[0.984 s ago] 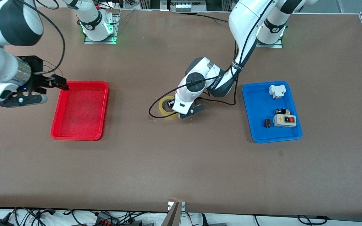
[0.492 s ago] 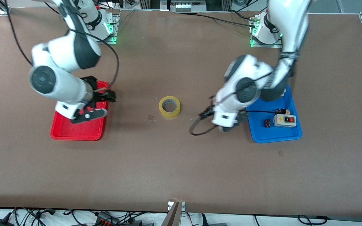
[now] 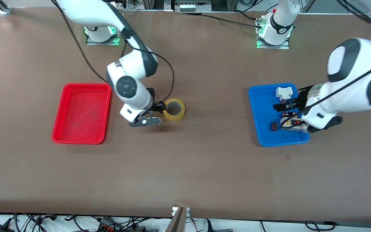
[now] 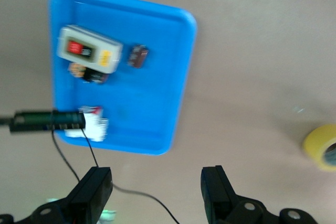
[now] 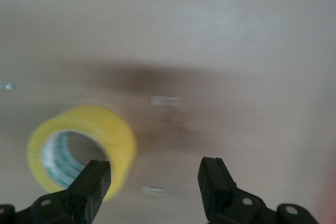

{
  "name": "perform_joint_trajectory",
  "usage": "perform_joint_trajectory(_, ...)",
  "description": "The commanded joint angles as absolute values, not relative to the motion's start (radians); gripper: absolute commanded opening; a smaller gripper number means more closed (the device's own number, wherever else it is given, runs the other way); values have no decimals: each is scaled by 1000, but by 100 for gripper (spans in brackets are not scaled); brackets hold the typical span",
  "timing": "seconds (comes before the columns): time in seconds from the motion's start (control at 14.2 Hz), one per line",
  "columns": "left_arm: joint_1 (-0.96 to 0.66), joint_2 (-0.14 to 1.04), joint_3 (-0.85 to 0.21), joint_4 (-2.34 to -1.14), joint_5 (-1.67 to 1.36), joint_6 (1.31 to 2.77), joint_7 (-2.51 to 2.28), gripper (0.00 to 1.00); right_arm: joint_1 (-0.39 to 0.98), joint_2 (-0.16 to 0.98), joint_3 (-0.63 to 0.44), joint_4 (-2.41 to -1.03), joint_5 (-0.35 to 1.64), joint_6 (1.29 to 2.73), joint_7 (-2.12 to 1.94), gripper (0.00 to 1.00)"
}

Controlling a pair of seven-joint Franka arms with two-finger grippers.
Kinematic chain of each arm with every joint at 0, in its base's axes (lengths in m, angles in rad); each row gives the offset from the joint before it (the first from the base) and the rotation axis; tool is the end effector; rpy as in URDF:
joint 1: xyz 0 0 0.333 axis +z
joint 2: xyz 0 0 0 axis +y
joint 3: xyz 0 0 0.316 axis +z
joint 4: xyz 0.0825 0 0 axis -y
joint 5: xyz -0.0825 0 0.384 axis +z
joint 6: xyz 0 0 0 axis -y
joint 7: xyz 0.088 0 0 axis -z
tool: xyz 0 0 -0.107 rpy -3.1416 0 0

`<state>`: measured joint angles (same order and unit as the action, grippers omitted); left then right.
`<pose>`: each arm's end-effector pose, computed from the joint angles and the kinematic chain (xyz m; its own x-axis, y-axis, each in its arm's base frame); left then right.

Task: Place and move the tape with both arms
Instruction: 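Grasp the tape with the right gripper while the left gripper withdraws, then carry the tape into the red tray and lower it with the right gripper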

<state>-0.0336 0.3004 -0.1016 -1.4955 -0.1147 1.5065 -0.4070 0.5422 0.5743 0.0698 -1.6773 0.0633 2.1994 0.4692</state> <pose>0.6124 -0.0890 0.4794 0.9123 0.2605 -0.3160 0.2802 -0.9598 0.0177 0.5530 0.3848 0.2654 0.9916 0.0959 -0.0869 0.0915 -0.9944 -0.0534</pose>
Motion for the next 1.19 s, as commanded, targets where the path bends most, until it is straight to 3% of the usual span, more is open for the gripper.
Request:
perform_joint_trajectory(0.0,24,177,-112,-1557,-68,1471,-240,100,587,620,60,-1654,74,2253,560,100)
perform_joint_trajectory(0.49,52,49,-61,-1572,-23,1497,66,100,626,682,57,-1655,60,2310,615,100)
perform_joint_trajectory(0.56,54,28,-55,-1577,-6,1506,96,100,626,692,57,-1654,49,2313,617,96)
perform_joint_trajectory(0.7,55,-8,-52,-1595,12,1528,146,100,626,698,57,-1654,-4,2313,624,75)
perform_joint_trajectory(0.91,55,-21,-52,-1594,18,1539,146,100,615,692,55,-1652,3,2306,624,10)
perform_joint_trajectory(0.98,54,-25,-52,-1595,43,1536,146,100,614,689,55,-1652,5,2306,632,0)
perform_joint_trajectory(1.12,51,-29,-52,-1594,48,1531,143,100,585,643,51,-1651,5,2269,630,0)
